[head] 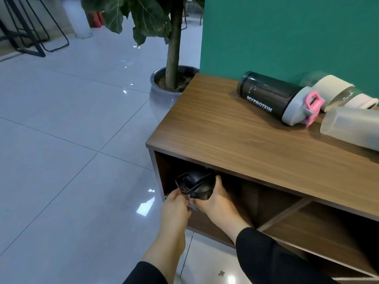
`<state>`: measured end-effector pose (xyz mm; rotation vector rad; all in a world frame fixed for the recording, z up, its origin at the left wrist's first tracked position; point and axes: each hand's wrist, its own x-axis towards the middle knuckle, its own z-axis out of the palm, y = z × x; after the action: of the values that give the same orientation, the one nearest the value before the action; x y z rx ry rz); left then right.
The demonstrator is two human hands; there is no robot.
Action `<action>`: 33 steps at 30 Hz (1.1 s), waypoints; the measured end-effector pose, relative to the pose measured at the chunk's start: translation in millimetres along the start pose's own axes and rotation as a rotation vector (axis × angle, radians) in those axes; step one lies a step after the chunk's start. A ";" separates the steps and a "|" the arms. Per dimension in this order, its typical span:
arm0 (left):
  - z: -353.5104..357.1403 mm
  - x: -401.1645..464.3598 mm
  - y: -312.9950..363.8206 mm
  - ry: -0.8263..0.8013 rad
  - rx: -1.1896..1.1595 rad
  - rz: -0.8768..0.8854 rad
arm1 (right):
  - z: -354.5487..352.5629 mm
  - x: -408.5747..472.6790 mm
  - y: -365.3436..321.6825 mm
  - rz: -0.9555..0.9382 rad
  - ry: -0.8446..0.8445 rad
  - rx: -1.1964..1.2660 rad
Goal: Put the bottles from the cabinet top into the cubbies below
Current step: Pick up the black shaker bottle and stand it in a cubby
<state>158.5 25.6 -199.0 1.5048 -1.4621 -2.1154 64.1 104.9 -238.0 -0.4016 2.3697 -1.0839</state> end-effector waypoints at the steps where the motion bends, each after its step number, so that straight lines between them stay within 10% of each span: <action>1: 1.4 5.0 0.0 -0.010 -0.003 -0.020 | 2.7 4.1 1.2 0.002 0.006 0.014; 22: 8.7 12.5 -3.3 0.017 -0.078 -0.036 | 15.4 2.7 44.9 0.118 -0.054 -0.008; 33: 16.8 -33.1 -6.2 0.090 -0.189 -0.063 | -145.7 -123.2 -50.2 -0.909 0.459 -0.136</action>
<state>163.4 59.0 -182.6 1.5713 -1.1632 -2.1222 89.0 219.1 -79.1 -1.5249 2.7097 -1.5079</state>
